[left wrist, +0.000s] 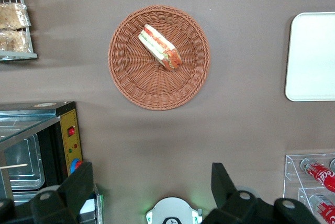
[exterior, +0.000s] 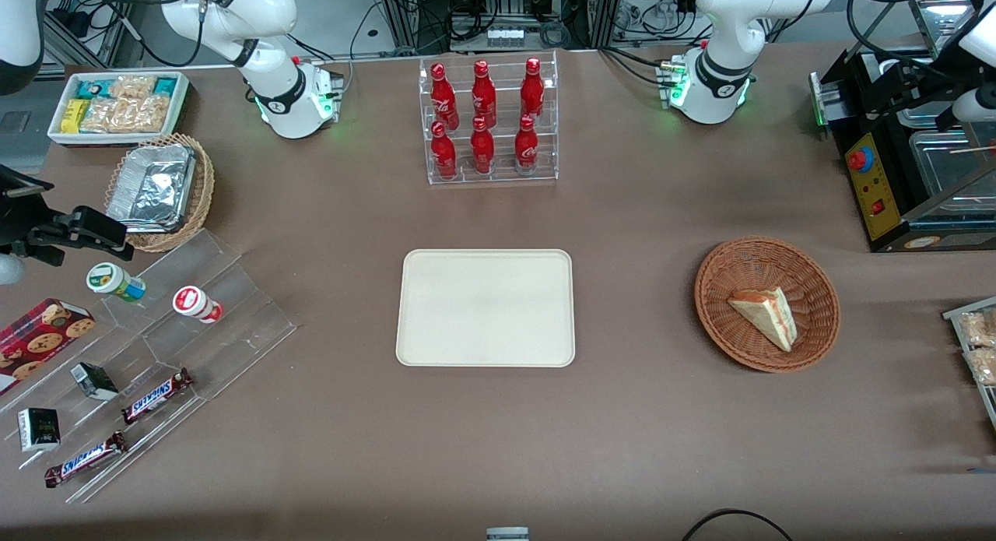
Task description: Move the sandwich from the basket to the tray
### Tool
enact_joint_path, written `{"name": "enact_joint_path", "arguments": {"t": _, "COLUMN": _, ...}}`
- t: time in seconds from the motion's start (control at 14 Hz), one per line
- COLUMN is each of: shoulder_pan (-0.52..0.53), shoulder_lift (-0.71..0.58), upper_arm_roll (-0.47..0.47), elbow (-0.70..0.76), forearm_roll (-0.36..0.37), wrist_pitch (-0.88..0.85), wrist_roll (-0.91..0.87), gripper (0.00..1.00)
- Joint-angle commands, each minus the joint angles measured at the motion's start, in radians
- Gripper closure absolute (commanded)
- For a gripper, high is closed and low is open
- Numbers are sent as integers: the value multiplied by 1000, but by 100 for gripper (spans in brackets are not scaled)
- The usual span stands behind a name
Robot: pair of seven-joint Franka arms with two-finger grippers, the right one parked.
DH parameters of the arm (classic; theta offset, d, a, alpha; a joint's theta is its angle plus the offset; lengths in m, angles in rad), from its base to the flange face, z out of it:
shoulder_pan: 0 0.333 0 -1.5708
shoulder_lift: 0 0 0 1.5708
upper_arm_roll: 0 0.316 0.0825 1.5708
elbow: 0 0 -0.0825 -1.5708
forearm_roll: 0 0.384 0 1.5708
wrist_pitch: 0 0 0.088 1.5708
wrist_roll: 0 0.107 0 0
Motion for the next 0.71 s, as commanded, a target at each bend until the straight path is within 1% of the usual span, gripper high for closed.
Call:
{"name": "enact_joint_path", "arguments": {"t": 0.0, "shoulder_pan": 39, "shoulder_lift": 18, "upper_arm_roll": -2, "elbow": 40, "forearm_roll": -16, "wrist_pitch": -26, "wrist_roll": 23, "gripper": 0}}
{"name": "enact_joint_path", "arguments": {"t": 0.21, "shoulder_pan": 47, "shoulder_lift": 53, "upper_arm_roll": -2, "elbow": 31, "forearm_roll": -16, "wrist_pitch": -26, "wrist_roll": 2, "gripper": 0}}
{"name": "enact_joint_path", "arguments": {"t": 0.36, "shoulder_pan": 55, "shoulder_lift": 116, "upper_arm_roll": 0, "elbow": 26, "forearm_roll": -13, "wrist_pitch": -13, "wrist_roll": -105, "gripper": 0}}
{"name": "enact_joint_path", "arguments": {"t": 0.64, "shoulder_pan": 89, "shoulder_lift": 252, "upper_arm_roll": -2, "elbow": -6, "forearm_roll": -13, "wrist_pitch": 97, "wrist_roll": -321, "gripper": 0}}
